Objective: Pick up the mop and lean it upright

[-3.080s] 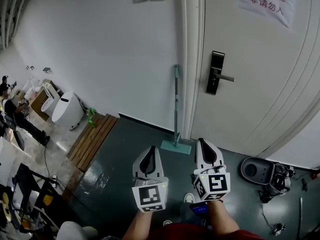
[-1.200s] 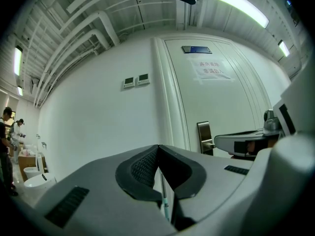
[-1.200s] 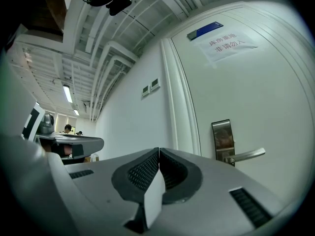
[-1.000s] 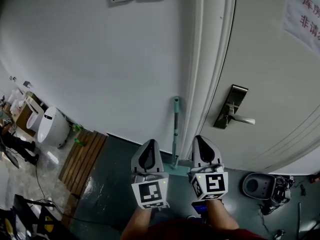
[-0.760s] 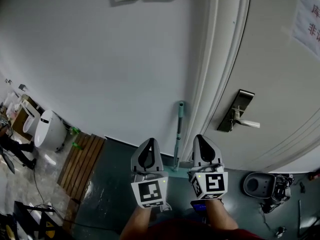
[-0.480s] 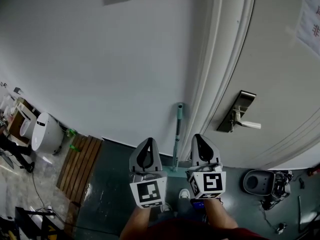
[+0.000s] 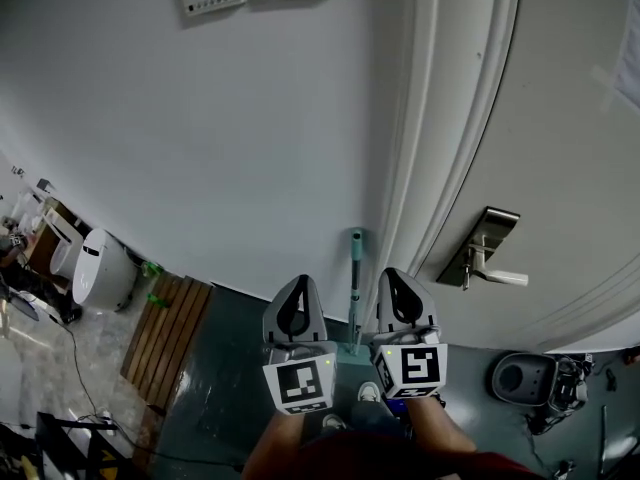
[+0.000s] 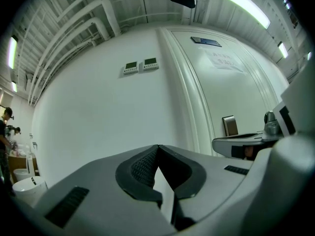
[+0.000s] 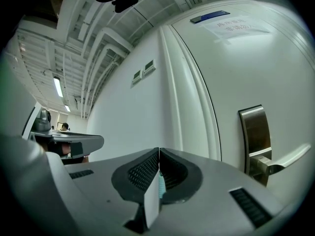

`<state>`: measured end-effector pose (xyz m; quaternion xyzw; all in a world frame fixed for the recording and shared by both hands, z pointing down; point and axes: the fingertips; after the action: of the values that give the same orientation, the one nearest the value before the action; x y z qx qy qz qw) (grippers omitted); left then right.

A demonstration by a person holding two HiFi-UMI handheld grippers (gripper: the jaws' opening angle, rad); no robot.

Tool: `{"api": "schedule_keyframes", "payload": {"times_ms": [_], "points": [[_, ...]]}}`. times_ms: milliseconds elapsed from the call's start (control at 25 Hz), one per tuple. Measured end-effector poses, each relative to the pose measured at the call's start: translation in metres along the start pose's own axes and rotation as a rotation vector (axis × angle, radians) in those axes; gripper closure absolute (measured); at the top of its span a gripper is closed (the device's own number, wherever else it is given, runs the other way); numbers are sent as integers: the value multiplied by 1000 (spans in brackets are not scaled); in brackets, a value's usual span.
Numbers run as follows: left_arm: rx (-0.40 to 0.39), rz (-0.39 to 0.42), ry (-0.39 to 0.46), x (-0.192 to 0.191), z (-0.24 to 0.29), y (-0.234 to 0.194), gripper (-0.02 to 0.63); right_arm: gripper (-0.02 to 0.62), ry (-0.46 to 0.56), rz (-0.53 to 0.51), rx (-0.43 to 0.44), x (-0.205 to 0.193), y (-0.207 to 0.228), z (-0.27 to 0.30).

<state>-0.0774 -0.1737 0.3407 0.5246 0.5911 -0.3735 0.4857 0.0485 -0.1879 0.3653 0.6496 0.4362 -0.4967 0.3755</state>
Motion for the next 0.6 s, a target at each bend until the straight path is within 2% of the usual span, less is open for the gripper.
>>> {"api": "schedule_keyframes", "payload": {"times_ms": [280,600], "points": [[41,13,-7,-7,24,3,591,577,0,19,19,-6,19,23],[-9,17,-14,-21,47,-8,591,578,3,-14,-53,-17,20,34]]}}
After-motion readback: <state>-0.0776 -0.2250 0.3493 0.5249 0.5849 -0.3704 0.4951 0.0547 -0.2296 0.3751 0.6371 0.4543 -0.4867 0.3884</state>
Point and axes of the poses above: the fingertips, and each gripper's own axes: z forward along the fingers, y to its right, x out of its top, and after that the axes turned 9 degrees about y, right-handed
